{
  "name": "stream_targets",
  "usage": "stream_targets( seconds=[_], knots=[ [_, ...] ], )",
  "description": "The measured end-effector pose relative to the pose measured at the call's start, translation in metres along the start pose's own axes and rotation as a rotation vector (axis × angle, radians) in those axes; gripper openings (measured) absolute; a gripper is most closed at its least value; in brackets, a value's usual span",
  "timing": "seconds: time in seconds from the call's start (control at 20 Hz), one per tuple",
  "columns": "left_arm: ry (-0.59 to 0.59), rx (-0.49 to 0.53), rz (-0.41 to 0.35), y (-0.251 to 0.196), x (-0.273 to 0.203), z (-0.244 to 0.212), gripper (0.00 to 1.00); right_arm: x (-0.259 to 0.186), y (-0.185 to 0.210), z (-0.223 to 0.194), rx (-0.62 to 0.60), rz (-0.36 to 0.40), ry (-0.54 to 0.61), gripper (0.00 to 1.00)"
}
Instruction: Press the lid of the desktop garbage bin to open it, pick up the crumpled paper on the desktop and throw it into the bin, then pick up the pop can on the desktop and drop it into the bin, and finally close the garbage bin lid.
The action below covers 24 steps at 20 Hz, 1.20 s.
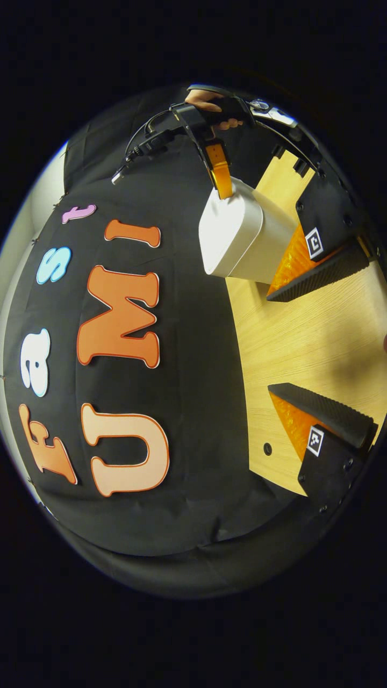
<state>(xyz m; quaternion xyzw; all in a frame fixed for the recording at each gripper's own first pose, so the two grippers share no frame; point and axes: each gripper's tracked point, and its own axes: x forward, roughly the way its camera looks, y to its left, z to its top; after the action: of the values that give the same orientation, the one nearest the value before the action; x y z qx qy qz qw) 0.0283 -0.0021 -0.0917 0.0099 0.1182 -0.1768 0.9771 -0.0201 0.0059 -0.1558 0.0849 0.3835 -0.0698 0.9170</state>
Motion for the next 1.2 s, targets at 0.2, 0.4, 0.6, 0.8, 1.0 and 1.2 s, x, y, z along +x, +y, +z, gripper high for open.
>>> stream_targets(
  seconds=[0.2, 0.4, 0.6, 0.8, 1.0, 1.2],
  knots=[
    [-0.018, 0.0, 0.005, 0.003, -0.001, 0.011, 0.97, 0.001, 0.001, 0.003, -0.024, 0.004, -0.04, 0.46],
    [-0.044, 0.01, 0.021, 0.011, -0.005, 0.026, 0.97, 0.0, 0.001, 0.008, -0.02, 0.005, -0.115, 0.54],
    [-0.069, 0.001, 0.057, 0.024, -0.005, 0.037, 0.96, -0.008, 0.006, 0.023, -0.023, -0.003, -0.228, 0.74],
    [-0.118, -0.02, 0.107, 0.04, -0.014, 0.054, 0.97, -0.021, 0.019, 0.051, -0.017, 0.005, -0.38, 0.78],
    [-0.175, -0.024, 0.168, 0.058, -0.02, 0.073, 0.97, -0.031, 0.042, 0.071, -0.02, 0.039, -0.49, 0.84],
    [-0.209, -0.023, 0.206, 0.069, -0.027, 0.084, 0.96, -0.04, 0.066, 0.085, -0.066, 0.07, -0.58, 0.88]
  ],
)
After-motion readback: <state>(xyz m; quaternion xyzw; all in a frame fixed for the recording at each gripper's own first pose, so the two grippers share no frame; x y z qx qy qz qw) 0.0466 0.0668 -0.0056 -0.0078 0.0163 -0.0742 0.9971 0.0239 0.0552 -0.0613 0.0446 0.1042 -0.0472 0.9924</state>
